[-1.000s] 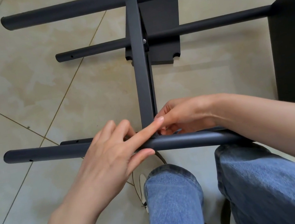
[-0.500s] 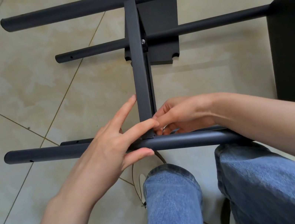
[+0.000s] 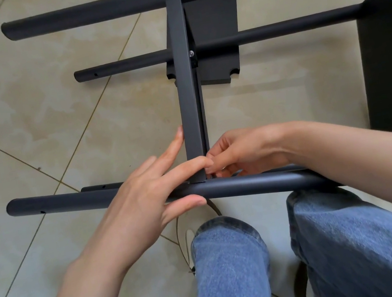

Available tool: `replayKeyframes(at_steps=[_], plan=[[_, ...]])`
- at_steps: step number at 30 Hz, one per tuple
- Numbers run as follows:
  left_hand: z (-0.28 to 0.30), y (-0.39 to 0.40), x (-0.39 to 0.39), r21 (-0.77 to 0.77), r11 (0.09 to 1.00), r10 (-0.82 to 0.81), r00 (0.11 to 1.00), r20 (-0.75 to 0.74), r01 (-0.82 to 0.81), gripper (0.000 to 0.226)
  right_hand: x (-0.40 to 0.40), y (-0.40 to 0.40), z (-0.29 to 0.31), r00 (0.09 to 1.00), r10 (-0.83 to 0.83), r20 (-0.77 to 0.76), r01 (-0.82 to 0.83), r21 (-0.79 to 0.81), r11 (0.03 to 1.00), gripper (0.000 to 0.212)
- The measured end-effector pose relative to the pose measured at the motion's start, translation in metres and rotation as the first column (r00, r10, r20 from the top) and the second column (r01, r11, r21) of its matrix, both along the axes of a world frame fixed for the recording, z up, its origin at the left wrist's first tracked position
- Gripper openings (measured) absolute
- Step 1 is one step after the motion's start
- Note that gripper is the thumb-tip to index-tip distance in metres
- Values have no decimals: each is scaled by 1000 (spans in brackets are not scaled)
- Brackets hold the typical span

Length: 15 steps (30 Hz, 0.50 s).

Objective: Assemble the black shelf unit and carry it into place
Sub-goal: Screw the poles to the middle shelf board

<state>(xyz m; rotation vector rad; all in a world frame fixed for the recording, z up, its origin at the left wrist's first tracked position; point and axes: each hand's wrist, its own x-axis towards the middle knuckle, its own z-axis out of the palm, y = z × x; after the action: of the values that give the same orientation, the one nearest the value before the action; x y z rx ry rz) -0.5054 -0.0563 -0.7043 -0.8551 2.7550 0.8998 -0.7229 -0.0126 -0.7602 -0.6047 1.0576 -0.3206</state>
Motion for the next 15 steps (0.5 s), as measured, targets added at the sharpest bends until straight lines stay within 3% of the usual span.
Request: replayKeyframes(at_steps=[10,15], plan=[[0,0,1,14,1000,-4,1000,-25,5,50,-4,0,0,999,17,30,-16,-6,1000,20],[0,0,2,25,1000,-1,1000,-28,1,51,5,-1,-1,999,42,-1,-43,-8,999,29]])
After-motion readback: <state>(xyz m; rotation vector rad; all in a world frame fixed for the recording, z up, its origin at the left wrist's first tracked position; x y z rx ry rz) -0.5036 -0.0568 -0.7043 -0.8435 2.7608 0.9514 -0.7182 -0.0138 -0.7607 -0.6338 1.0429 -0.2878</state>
